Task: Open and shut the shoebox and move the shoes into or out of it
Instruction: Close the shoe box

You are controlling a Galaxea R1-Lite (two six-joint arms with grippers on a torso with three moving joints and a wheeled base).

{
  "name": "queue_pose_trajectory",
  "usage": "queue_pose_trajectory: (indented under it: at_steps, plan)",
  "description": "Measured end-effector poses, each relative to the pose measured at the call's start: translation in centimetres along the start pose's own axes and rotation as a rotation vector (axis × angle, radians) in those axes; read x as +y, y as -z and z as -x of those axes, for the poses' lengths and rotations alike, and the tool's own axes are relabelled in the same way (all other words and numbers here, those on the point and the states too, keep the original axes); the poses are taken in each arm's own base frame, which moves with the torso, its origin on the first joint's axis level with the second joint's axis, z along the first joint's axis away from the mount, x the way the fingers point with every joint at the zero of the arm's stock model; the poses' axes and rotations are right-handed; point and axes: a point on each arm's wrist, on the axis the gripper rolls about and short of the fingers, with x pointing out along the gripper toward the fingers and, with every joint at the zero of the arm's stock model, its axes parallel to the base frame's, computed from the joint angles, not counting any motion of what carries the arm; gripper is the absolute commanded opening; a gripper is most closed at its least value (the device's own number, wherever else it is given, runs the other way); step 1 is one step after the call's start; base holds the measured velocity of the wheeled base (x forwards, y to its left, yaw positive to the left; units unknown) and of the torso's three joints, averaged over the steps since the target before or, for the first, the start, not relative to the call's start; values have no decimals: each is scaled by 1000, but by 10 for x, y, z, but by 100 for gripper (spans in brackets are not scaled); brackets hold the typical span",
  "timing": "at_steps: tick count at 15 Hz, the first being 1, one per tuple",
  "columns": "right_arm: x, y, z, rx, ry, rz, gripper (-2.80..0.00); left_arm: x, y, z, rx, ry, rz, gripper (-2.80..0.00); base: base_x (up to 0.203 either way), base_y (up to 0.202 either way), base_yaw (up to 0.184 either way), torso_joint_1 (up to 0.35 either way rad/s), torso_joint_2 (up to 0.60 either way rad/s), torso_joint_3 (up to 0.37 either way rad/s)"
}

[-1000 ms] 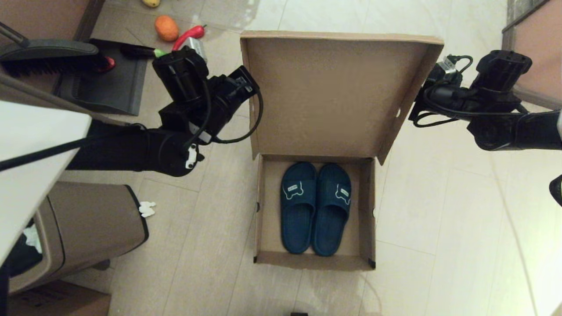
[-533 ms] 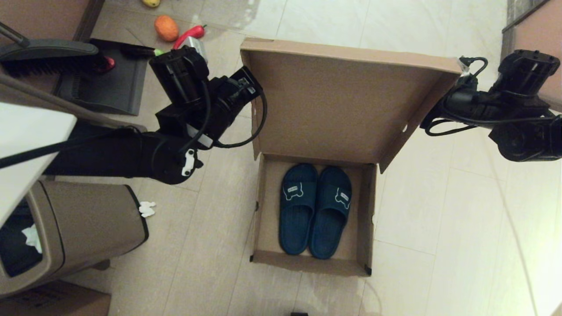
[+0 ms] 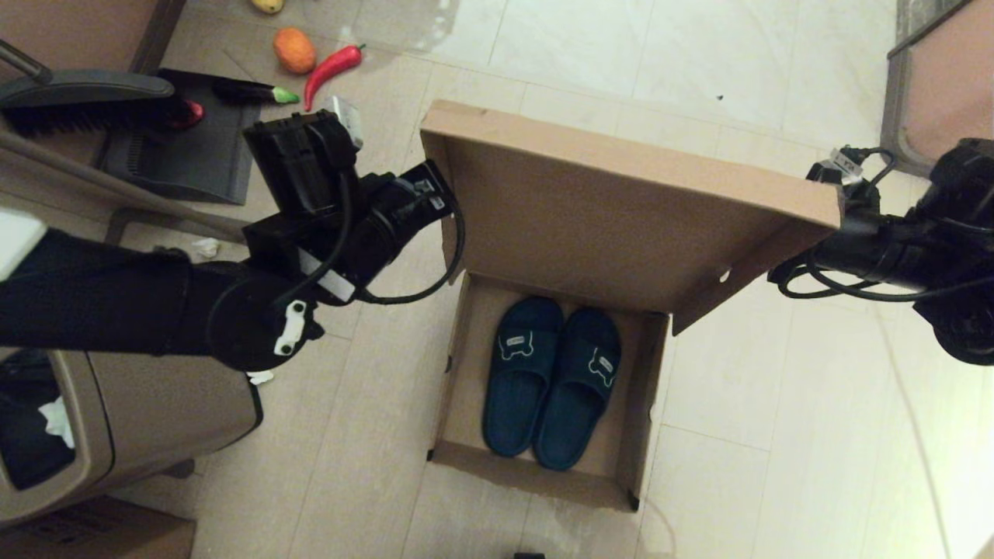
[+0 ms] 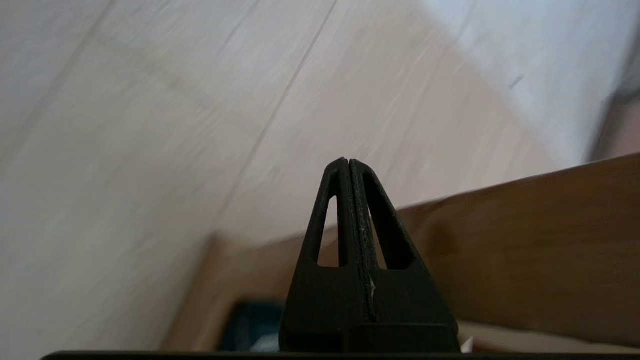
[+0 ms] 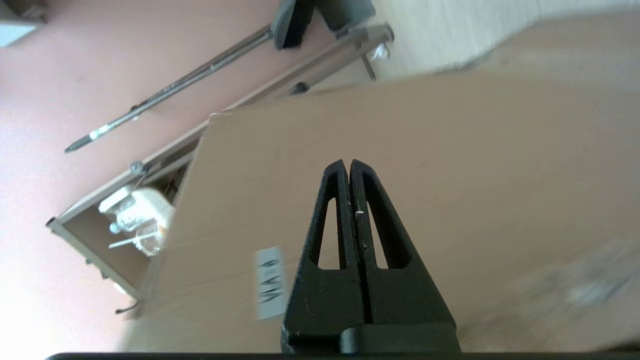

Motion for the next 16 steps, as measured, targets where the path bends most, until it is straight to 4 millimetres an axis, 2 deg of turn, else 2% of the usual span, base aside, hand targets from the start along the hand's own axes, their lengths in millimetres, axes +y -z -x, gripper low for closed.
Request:
queue_pose_trajectory:
  at_steps: [5, 11, 14, 16]
  plan:
    - [6, 41, 24, 38, 9, -36, -280, 10, -2, 30, 61, -64, -86, -280, 0, 0, 0, 0, 0, 0]
    - [15, 81, 45, 108, 13, -79, -280, 14, -29, 59, 26, -132, -122, -280, 0, 0, 0, 0, 0, 0]
    - [14, 102, 54, 156, 15, -111, -280, 9, -55, 57, -54, -126, -111, -280, 0, 0, 0, 0, 0, 0]
    - [14, 115, 57, 182, 15, -130, -280, 1, -72, 46, -109, -107, -94, -280, 0, 0, 0, 0, 0, 0]
